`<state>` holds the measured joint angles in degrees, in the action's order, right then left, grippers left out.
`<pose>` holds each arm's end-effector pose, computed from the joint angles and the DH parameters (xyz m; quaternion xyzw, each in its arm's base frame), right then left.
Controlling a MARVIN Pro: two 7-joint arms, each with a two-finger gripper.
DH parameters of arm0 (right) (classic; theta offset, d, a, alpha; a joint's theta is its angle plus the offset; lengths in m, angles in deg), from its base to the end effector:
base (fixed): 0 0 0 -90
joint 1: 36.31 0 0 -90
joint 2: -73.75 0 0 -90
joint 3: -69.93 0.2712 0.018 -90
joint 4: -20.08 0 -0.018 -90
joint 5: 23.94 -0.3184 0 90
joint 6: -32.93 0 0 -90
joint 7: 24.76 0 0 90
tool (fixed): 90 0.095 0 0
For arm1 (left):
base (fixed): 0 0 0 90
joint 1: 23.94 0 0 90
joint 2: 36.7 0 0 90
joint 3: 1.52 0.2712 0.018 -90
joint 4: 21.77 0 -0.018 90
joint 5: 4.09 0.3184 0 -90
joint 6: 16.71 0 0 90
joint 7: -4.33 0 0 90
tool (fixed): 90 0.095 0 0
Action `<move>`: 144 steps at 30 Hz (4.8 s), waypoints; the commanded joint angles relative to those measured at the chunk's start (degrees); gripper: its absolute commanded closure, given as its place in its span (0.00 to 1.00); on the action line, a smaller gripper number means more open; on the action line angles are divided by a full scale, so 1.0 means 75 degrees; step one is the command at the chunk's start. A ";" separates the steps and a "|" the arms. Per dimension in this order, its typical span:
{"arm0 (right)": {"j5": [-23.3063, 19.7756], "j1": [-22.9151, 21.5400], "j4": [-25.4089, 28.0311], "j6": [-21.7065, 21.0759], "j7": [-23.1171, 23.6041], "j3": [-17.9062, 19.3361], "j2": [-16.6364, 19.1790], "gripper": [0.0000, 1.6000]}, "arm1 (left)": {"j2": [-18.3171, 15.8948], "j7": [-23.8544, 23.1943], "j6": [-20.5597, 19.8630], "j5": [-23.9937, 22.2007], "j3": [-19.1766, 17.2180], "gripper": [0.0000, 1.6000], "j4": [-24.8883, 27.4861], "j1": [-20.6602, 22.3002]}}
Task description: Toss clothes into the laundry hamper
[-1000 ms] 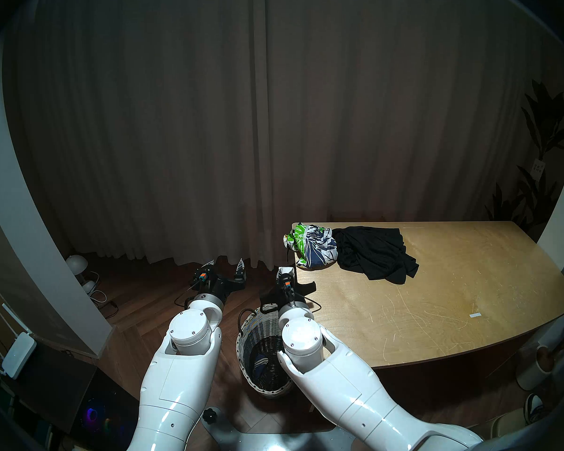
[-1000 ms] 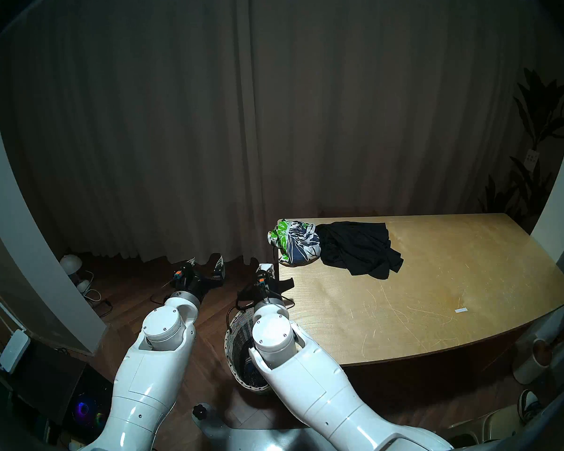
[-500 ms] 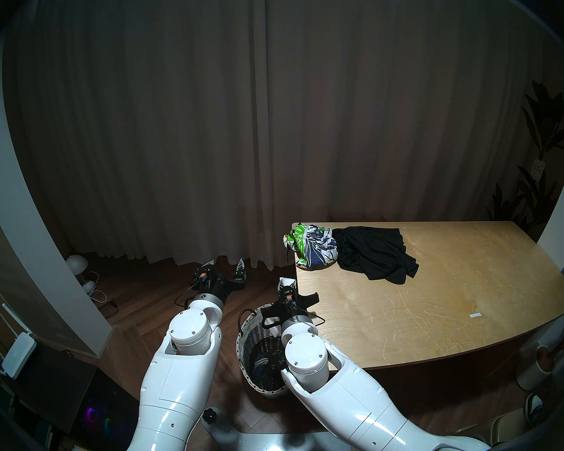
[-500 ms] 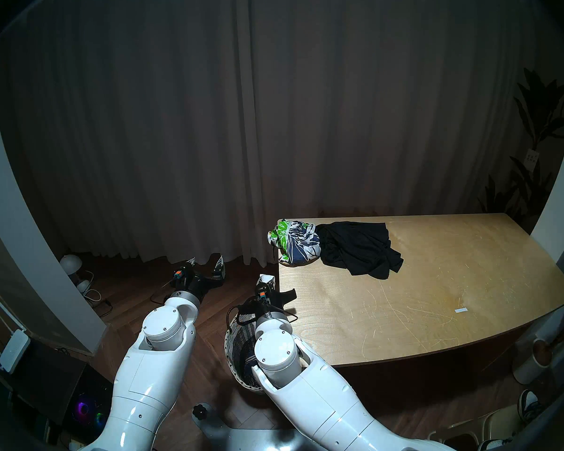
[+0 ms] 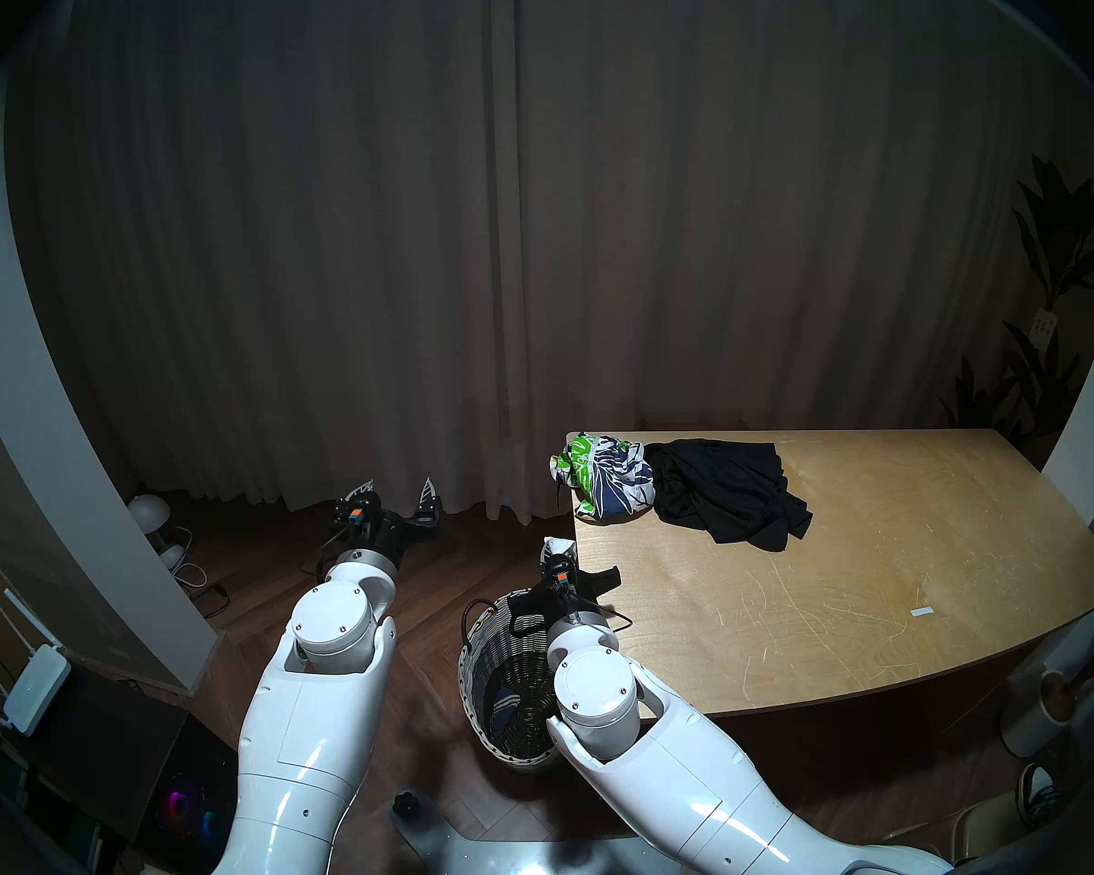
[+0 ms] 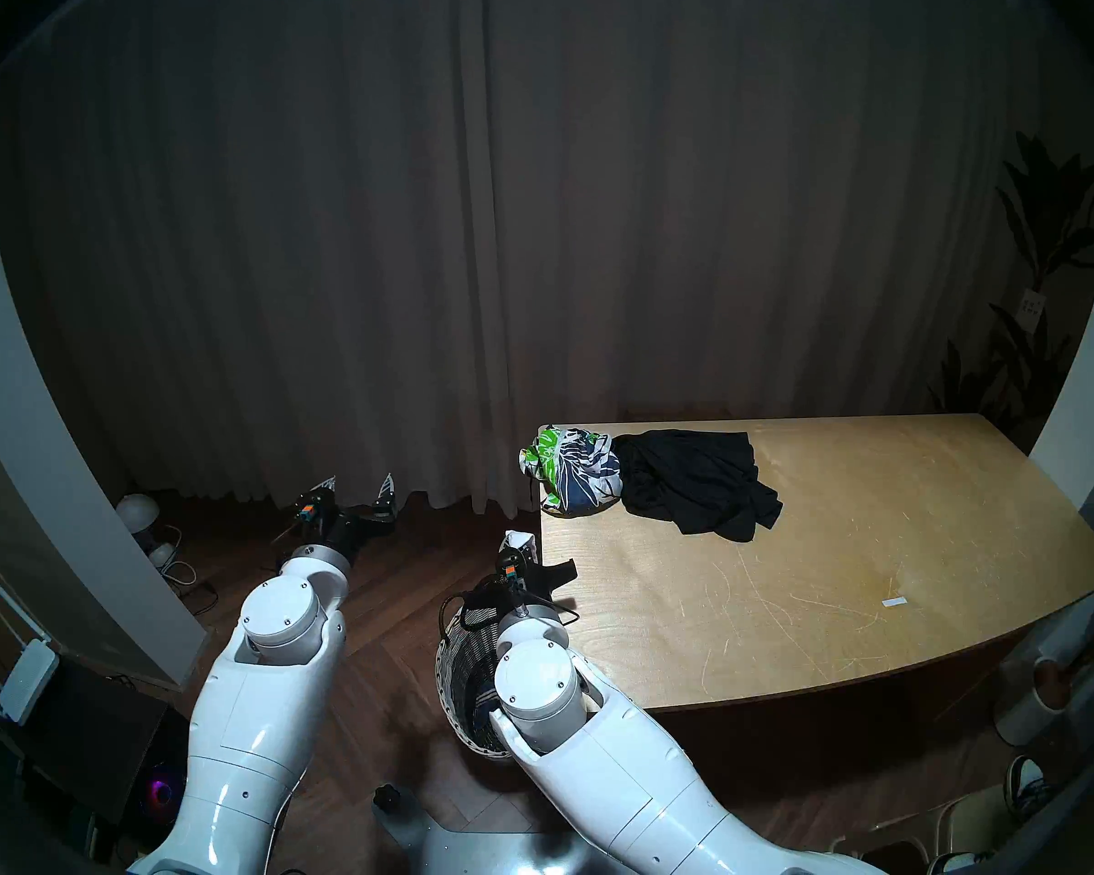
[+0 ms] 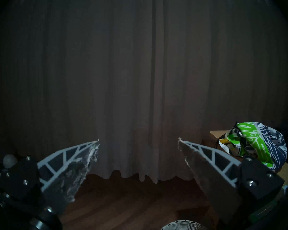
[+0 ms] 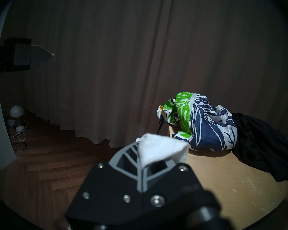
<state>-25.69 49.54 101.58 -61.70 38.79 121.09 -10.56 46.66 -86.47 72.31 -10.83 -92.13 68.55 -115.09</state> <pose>0.3744 0.1897 -0.3512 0.7504 0.1408 0.6458 0.0026 0.4256 0.0364 -0.2947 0.7178 -0.0008 0.6963 0.0021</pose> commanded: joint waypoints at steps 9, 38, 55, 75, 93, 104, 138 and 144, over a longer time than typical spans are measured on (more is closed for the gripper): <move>0.0031 -0.0270 0.0061 0.0033 0.0092 -0.0094 -0.0166 1.00 | 0.0022 -0.0179 -0.0145 -0.0144 0.0110 0.00 0.0470 -0.0052; 0.0351 -0.1359 -0.1036 -0.0448 0.0431 -0.0322 -0.0568 0.00 | 0.0121 -0.0142 0.0162 -0.0530 -0.0035 0.00 0.0373 -0.0229; 0.0502 -0.1468 0.0299 -0.0306 -0.0170 0.0068 -0.0438 0.00 | 0.0291 -0.0501 0.0430 -0.0814 0.0413 0.00 0.0591 -0.0591; -0.0221 0.0355 0.1634 -0.0359 -0.1529 0.2307 0.1121 0.00 | 0.0360 -0.0923 0.0003 -0.0406 0.1407 0.00 0.0366 0.0506; -0.1037 0.1491 0.1556 -0.0145 -0.1639 0.3501 0.1576 0.00 | 0.1345 -0.1115 -0.1067 0.0024 0.2471 0.00 -0.1098 0.1905; -0.1315 0.1656 0.1600 -0.0069 -0.1613 0.3651 0.1632 0.00 | 0.1677 -0.1132 -0.1483 0.0140 0.2618 0.00 -0.1767 0.2505; -0.1994 0.1923 0.1835 0.0168 -0.1136 0.3844 0.1834 0.00 | 0.2401 -0.0701 -0.2350 0.0851 0.2086 0.00 -0.4407 0.4536; -0.2097 0.1951 0.1865 0.0198 -0.1042 0.3866 0.1869 0.00 | 0.2440 -0.0658 -0.2461 0.0926 0.2032 0.00 -0.5053 0.5002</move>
<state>-41.36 64.25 113.95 -61.00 30.61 149.80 3.16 63.72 -91.21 53.79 -4.29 -76.78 33.29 -84.07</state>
